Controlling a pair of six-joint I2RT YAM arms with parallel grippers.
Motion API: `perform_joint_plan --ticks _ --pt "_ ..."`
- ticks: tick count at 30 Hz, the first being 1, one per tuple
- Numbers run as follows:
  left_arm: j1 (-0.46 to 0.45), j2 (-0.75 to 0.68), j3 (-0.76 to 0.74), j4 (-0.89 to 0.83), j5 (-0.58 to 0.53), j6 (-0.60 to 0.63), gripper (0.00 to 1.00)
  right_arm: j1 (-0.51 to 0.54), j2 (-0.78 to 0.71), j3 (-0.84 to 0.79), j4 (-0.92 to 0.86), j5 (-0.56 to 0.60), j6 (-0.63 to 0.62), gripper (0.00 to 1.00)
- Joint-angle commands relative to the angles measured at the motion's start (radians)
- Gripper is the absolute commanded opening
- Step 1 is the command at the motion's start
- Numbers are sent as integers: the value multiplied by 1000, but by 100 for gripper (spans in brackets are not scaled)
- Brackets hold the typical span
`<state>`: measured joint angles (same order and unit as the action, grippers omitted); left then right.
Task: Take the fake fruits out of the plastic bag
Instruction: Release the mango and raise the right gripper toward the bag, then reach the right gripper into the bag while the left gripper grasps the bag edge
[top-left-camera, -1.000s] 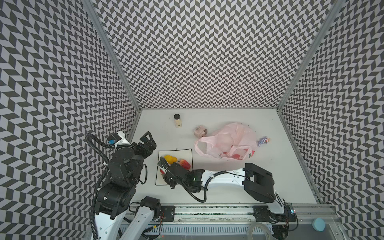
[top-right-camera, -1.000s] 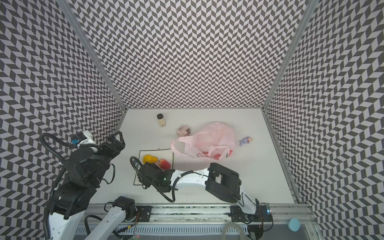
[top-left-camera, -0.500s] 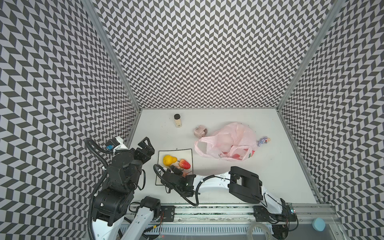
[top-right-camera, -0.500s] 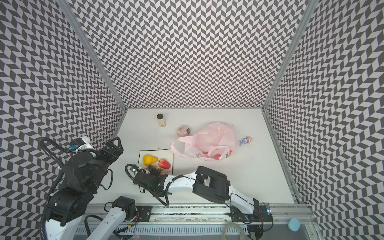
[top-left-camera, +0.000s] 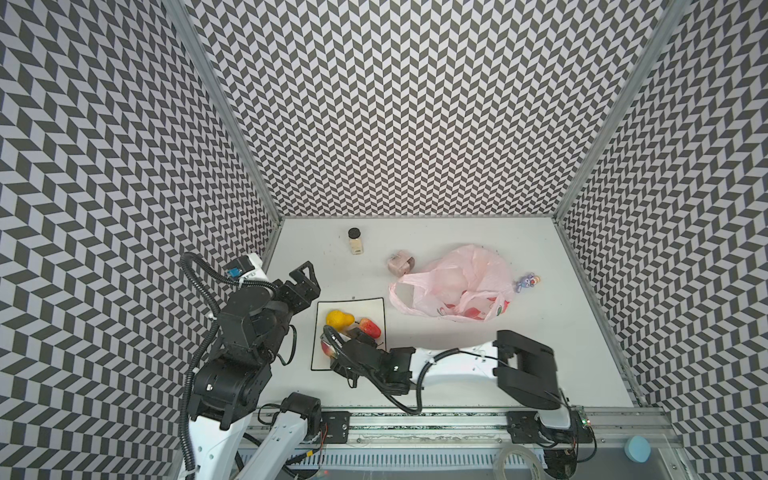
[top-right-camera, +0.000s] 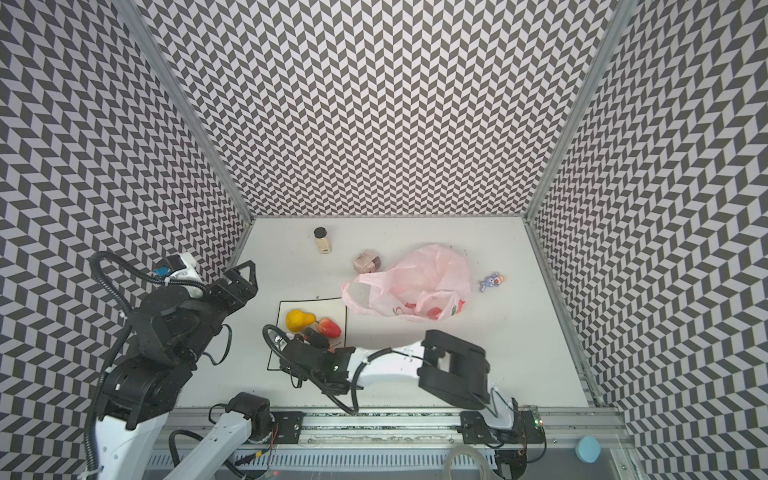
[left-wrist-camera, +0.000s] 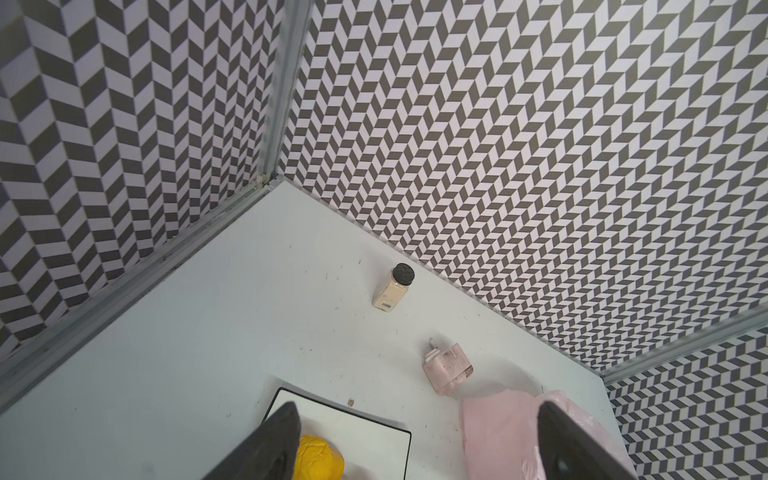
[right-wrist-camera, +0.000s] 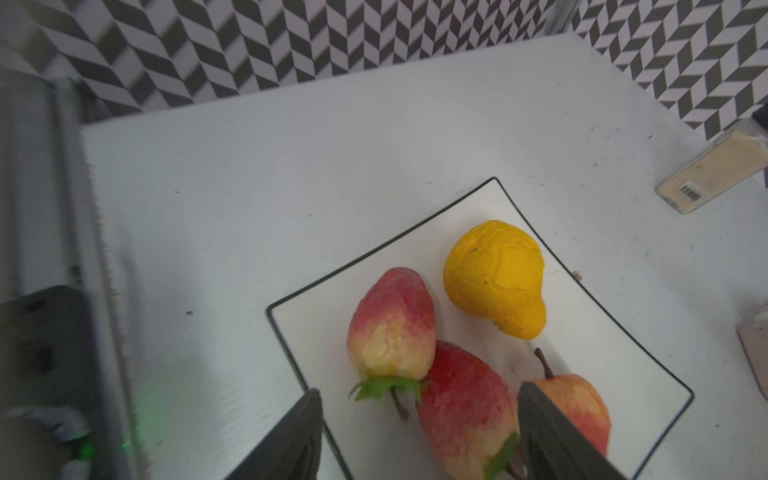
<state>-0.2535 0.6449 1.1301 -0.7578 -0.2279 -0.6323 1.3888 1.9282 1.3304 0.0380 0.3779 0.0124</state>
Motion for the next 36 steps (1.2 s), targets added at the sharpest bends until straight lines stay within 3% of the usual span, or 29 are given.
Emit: perform_joint_plan --ticks 1,5,11,13,15,19,25,30,36 --pt "4 27 15 79 74 37 90 31 -209 -89 96 -91 14 71" --pt "4 64 -31 158 190 57 90 38 -412 -203 -2 -28 104 71" --pt "-12 138 -123 319 407 62 89 1 -685 -253 -319 253 254 71" --pt "-75 170 -161 391 433 98 89 -65 -752 -246 -460 286 320 68" --pt "-172 211 -186 435 383 145 91 -144 -804 -247 -582 295 383 67" --pt "-323 321 -181 474 333 197 93 -316 -901 -245 -777 262 484 67" --pt "-415 458 -179 546 342 223 96 -583 -971 -229 -961 243 514 68" --pt "-435 574 -138 526 387 270 99 -751 -954 -261 -923 104 470 87" --pt "-444 640 -156 488 360 261 98 -847 -890 -314 -779 -42 467 95"
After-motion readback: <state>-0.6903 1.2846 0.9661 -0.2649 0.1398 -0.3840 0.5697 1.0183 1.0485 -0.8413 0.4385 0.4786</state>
